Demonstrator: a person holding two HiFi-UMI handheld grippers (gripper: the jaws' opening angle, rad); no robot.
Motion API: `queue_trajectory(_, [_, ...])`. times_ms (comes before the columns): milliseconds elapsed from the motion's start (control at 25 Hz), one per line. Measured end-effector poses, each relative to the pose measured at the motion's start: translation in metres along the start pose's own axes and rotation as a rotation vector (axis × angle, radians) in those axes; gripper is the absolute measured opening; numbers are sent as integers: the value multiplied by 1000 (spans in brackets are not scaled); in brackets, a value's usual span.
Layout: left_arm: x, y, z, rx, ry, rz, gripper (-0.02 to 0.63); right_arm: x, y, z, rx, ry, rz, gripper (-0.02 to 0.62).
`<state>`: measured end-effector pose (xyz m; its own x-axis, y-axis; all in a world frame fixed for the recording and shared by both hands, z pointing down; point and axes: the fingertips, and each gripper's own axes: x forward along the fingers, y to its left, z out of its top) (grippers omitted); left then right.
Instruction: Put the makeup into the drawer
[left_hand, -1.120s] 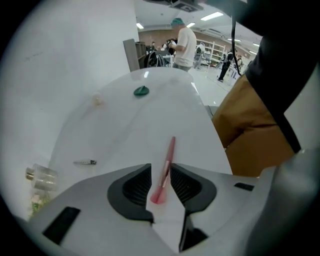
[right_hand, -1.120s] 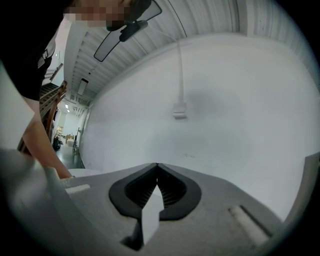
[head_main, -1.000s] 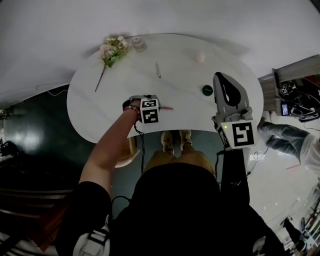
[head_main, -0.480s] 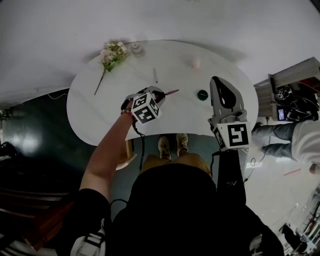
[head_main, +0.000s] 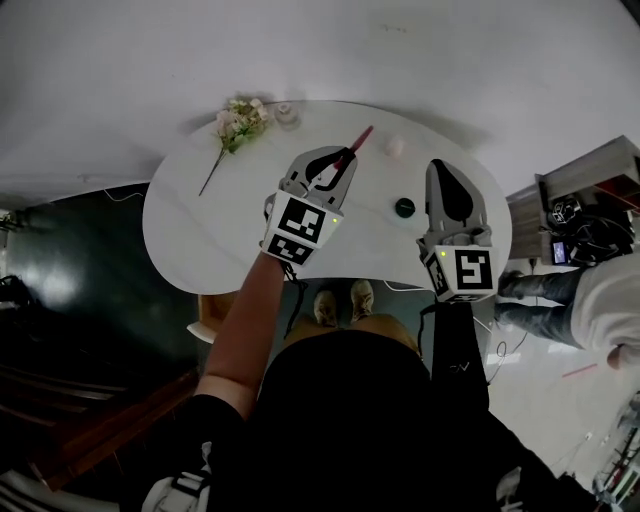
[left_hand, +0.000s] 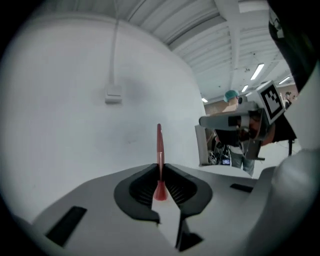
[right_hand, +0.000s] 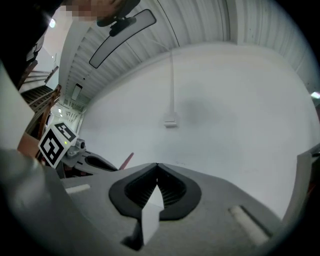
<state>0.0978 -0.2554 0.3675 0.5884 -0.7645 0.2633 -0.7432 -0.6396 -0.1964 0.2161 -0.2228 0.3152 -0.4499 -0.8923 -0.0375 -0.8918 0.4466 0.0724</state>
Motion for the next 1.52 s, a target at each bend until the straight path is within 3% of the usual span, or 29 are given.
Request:
queue_trajectory(120, [-16, 11, 27, -105, -113, 124, 44, -2, 1, 6, -17, -7, -3, 4])
queue_trajectory(200, [-22, 11, 31, -154, -148, 161, 44, -4, 1, 9, -29, -13, -1, 3])
queue_trajectory(400, [-19, -4, 39, -155, -172, 147, 44, -3, 5, 14, -87, -5, 53, 3])
queue_trajectory(600, [-37, 13, 31, -165, -159, 239, 44, 13, 25, 16, -63, -40, 127, 3])
queue_trajectory(880, [-109, 64, 3, -172, -99, 494, 44, 64, 108, 12, -8, -60, 406, 5])
queue_trajectory(1120, [-213, 103, -32, -178, -32, 757, 44, 90, 221, 4, 19, -63, 688, 3])
queue_trajectory(1320, [-318, 112, -59, -208, 12, 976, 44, 85, 321, 7, 47, -71, 886, 3])
queue_trajectory(1520, [-394, 107, -81, -218, 40, 1102, 44, 68, 402, 18, 50, -104, 1023, 5])
